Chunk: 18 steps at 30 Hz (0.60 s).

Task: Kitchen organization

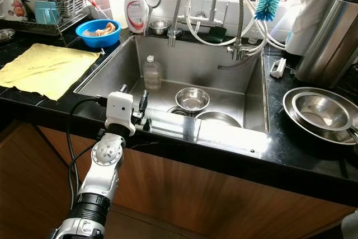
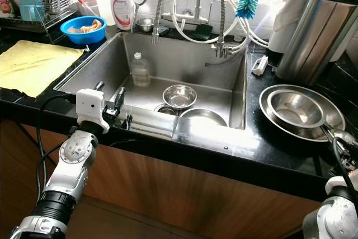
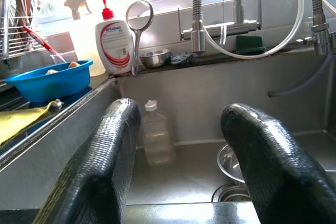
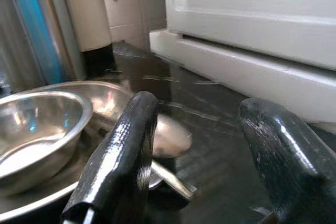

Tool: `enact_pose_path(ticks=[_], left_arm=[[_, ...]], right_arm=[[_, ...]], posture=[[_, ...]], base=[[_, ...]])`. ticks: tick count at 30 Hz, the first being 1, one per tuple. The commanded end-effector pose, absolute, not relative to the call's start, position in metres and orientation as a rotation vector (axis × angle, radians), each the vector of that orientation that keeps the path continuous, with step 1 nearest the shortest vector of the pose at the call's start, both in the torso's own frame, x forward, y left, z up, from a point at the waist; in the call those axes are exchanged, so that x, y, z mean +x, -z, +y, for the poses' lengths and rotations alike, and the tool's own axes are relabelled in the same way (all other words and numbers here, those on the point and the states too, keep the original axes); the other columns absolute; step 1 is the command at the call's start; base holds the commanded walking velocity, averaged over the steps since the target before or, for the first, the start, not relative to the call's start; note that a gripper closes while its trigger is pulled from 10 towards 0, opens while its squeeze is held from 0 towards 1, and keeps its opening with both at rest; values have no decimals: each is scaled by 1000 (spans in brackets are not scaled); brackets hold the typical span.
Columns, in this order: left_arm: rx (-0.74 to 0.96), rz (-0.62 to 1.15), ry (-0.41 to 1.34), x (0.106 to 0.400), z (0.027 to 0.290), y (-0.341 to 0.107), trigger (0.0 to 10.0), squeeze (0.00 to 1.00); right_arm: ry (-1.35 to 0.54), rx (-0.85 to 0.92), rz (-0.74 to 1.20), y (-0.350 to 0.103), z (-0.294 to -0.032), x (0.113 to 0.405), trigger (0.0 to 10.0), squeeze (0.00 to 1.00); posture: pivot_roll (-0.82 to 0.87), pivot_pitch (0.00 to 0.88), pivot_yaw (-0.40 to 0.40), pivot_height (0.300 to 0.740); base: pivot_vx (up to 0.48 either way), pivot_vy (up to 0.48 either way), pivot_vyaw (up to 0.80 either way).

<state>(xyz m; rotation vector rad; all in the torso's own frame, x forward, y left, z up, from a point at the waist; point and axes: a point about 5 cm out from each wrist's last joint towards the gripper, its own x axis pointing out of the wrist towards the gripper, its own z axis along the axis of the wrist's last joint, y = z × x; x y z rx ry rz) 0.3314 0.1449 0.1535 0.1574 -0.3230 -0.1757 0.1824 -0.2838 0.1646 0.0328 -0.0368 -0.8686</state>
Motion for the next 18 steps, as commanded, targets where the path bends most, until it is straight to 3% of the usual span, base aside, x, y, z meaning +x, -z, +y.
enact_pose_path(ticks=[1,13,18], left_arm=[[173,-342,187,333,143,-158,10000,0],[175,-343,185,332,144,-158,10000,0],[175,-343,185,332,144,-158,10000,0]], right_arm=[[875,83,4,-160,-284,184,10000,0],[829,102,25,-159,-278,190,10000,0],[803,106,121,-146,-274,193,10000,0]], posture=[[-39,0,-8,740],[-37,0,-8,740],[-35,0,-9,740]], base=[[0,0,0],[0,0,0],[0,0,0]])
